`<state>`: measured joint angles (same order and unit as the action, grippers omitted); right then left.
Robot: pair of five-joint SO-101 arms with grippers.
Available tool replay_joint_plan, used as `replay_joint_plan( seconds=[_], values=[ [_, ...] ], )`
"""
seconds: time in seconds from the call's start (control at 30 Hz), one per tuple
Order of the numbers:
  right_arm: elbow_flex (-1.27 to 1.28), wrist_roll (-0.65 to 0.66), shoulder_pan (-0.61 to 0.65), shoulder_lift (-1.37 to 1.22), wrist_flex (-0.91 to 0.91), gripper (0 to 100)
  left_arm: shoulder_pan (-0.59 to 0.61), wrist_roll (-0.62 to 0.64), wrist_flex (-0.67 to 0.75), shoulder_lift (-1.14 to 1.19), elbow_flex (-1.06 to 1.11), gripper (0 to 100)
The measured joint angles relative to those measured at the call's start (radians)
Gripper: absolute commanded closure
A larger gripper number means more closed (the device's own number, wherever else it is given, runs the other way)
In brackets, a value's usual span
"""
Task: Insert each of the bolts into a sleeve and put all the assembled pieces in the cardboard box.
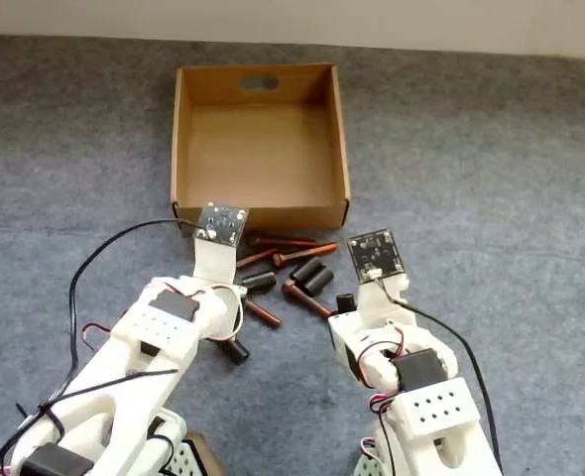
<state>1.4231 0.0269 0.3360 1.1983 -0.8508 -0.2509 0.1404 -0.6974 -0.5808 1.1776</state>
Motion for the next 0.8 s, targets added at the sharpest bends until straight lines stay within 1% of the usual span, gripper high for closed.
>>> replay_joint_plan(
  seconds=[0.1, 0.13, 0.37, 0.43, 0.6, 0.8],
  values=[
    [0.0, 0.0, 0.0, 0.0, 0.0, 99.2, 0.005, 0.002, -0.097, 0.0, -0.069, 79],
    [0.0, 0.0, 0.0, 0.0, 0.0, 99.2, 0.005, 0.002, -0.112, 0.0, -0.075, 77],
    [0.0, 0.0, 0.0, 0.0, 0.0, 99.2, 0.003, 0.0, -0.123, 0.005, -0.077, 80],
    [0.0, 0.0, 0.0, 0.0, 0.0, 99.2, 0.002, 0.008, -0.103, 0.005, -0.077, 80],
    [0.0, 0.0, 0.0, 0.0, 0.0, 99.2, 0.003, 0.126, -0.097, 0.006, -0.077, 80],
    [0.0, 0.0, 0.0, 0.0, 0.0, 99.2, 0.002, 0.158, -0.089, 0.006, -0.06, 80]
  ],
)
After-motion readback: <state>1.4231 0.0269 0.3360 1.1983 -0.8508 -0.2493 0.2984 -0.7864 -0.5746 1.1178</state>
